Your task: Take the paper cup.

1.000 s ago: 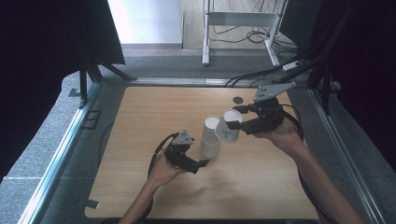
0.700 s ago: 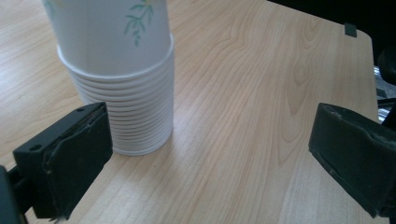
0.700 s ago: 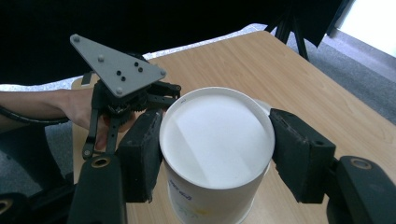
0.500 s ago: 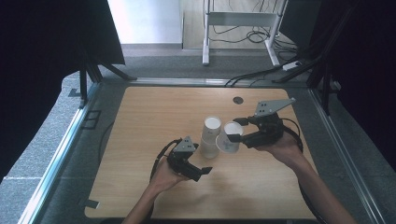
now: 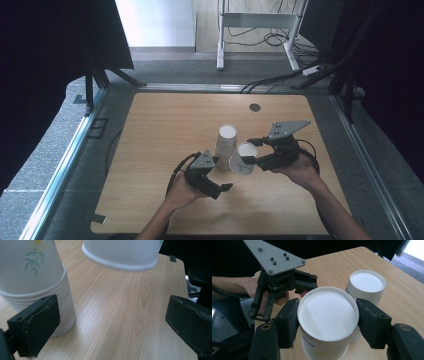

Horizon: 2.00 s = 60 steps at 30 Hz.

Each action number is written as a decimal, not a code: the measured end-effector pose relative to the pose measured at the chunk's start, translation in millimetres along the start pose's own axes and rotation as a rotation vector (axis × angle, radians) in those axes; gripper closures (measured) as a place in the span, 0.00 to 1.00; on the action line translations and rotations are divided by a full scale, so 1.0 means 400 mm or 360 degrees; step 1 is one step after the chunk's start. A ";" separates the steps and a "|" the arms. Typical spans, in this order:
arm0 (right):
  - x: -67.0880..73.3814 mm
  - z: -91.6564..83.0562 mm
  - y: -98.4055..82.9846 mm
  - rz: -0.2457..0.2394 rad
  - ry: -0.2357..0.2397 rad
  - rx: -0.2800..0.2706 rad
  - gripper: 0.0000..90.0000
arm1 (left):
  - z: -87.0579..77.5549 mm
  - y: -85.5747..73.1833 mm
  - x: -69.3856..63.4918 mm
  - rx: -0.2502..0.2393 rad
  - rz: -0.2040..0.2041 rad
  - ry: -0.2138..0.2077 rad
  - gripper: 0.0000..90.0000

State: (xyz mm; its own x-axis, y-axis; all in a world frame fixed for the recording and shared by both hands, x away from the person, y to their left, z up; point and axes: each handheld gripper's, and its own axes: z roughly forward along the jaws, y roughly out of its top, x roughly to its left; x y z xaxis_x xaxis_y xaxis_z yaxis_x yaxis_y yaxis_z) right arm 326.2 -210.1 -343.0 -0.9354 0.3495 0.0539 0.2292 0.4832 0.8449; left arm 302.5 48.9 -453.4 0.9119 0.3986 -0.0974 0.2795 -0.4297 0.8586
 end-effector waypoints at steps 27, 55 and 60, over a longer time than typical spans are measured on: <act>0.051 0.082 -0.040 -0.0017 0.0130 0.0028 0.42 | 0.052 -0.015 -0.028 -0.0003 0.0064 -0.0040 0.07; 0.042 0.088 -0.054 -0.0038 0.0157 0.0047 0.39 | 0.042 -0.015 -0.023 0.0094 0.0131 -0.0038 0.39; 0.042 0.088 -0.057 -0.0026 0.0162 0.0018 0.31 | 0.036 -0.009 -0.022 0.0163 0.0174 -0.0021 0.40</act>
State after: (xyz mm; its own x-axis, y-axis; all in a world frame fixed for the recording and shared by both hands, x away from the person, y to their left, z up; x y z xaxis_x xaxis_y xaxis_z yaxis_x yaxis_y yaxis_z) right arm 314.7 -187.1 -380.0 -0.9614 0.2584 0.0945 0.2163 0.4977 0.8400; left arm 297.6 35.1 -463.1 0.9423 0.3346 -0.0133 0.2071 -0.5508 0.8085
